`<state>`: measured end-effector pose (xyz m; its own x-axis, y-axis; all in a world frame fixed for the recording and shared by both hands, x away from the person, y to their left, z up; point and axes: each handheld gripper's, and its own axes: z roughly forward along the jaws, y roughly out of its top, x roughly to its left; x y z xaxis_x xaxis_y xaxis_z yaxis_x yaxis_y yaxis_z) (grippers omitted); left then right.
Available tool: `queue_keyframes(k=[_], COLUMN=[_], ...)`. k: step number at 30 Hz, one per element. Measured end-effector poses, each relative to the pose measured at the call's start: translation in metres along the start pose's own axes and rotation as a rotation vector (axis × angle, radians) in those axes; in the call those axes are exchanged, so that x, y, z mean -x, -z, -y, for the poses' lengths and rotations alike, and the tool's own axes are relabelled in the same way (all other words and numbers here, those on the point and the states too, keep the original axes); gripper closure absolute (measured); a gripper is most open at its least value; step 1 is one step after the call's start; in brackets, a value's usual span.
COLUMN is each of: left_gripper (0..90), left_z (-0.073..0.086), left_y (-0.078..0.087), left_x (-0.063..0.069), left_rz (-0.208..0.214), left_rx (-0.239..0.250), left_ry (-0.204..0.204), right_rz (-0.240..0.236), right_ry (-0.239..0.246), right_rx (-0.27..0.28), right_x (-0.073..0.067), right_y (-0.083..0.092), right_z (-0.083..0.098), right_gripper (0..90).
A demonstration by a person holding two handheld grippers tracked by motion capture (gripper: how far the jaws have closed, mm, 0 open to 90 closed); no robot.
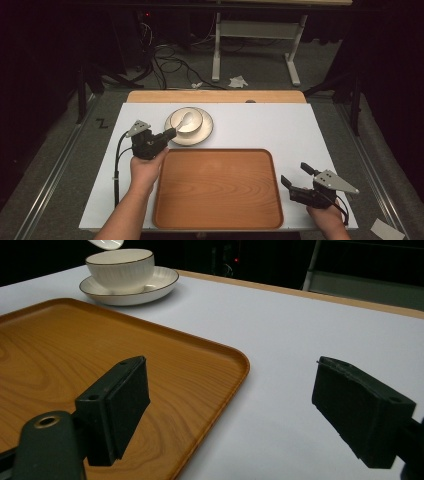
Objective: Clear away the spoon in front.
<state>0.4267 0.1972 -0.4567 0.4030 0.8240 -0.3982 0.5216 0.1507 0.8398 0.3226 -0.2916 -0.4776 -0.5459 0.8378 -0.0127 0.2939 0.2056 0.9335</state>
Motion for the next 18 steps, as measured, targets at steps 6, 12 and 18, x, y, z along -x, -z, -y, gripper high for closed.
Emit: queue_keyframes(k=[6, 12, 18], left_gripper=[85.7, 85.7, 85.7], left_z=[-0.003, -0.003, 0.001], left_y=[0.013, 0.026, 0.037], left_x=[0.005, 0.01, 0.018], left_rz=[0.02, 0.037, 0.063], left_rx=[0.036, 0.041, 0.047], left_ry=[-0.033, -0.072, -0.115], right_rz=[0.0, 0.002, 0.003], right_ry=[-0.001, -0.003, -0.003], right_rx=[-0.001, -0.002, -0.003], right_x=[0.0, -0.001, 0.0], right_y=[0.0, 0.0, 0.0], right_z=[0.0, 0.0, 0.0], right_gripper=[16.5, 16.5, 16.5])
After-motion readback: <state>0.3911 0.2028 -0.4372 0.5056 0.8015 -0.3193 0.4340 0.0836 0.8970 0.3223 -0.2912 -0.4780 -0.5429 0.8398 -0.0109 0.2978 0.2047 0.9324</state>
